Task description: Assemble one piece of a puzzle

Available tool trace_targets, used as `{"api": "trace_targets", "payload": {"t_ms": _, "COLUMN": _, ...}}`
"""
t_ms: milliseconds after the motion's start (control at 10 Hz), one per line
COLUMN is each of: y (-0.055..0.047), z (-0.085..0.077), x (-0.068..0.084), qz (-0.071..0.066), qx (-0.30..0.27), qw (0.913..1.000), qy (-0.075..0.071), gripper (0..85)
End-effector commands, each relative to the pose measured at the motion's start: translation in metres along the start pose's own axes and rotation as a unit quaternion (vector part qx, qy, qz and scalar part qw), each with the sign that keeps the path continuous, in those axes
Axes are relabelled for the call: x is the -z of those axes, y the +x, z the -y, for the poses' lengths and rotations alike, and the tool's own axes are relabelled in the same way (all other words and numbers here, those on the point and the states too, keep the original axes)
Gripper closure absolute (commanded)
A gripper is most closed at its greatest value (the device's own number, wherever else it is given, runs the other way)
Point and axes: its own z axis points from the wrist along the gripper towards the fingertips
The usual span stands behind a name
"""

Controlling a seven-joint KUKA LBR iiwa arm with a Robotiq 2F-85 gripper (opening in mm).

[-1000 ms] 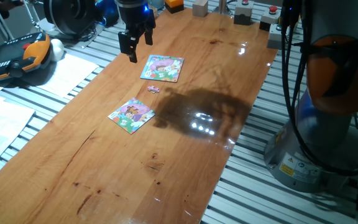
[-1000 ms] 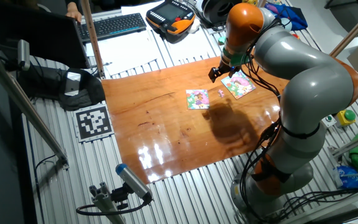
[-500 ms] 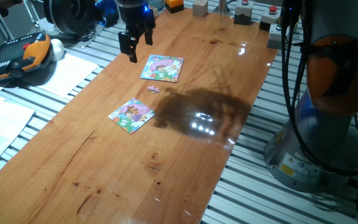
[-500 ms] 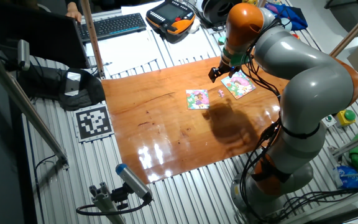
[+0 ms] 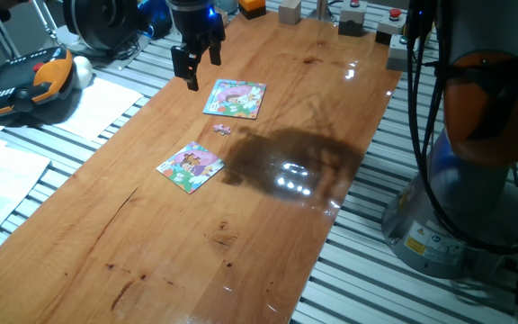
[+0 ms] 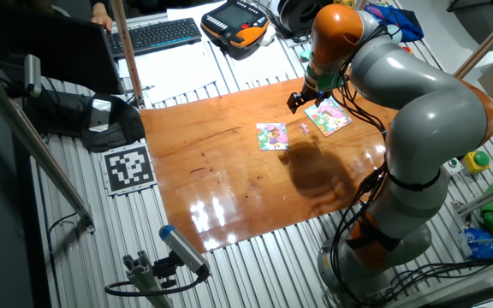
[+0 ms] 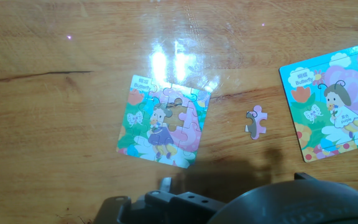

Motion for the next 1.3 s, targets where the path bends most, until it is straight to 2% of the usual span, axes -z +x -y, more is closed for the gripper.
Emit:
{"api": "trace_targets", "payload": {"t_ms": 0, "y": 0.0, "z": 0.0, "x": 0.002, "qz": 0.005, "qx": 0.039, "qw": 0.9977, "qy": 0.054, "gripper": 85.0}}
{"api": "trace_targets", "payload": {"t_ms": 200, "y": -0.002, "z": -0.003, "x": 0.015, "qz": 0.0, "qx": 0.038, "qw": 0.9974, "qy": 0.062, "gripper": 85.0}}
{"api": "trace_targets", "payload": {"t_ms": 300, "y": -0.003, "z": -0.002, "x": 0.016, "qz": 0.002, "qx": 0.042, "qw": 0.9973, "qy": 0.061, "gripper": 85.0}}
{"api": "trace_targets", "payload": {"t_ms": 1200, "y": -0.006, "z": -0.002, "x": 0.016, "qz": 0.006, "qx": 0.039, "qw": 0.9975, "qy": 0.059, "gripper": 85.0}}
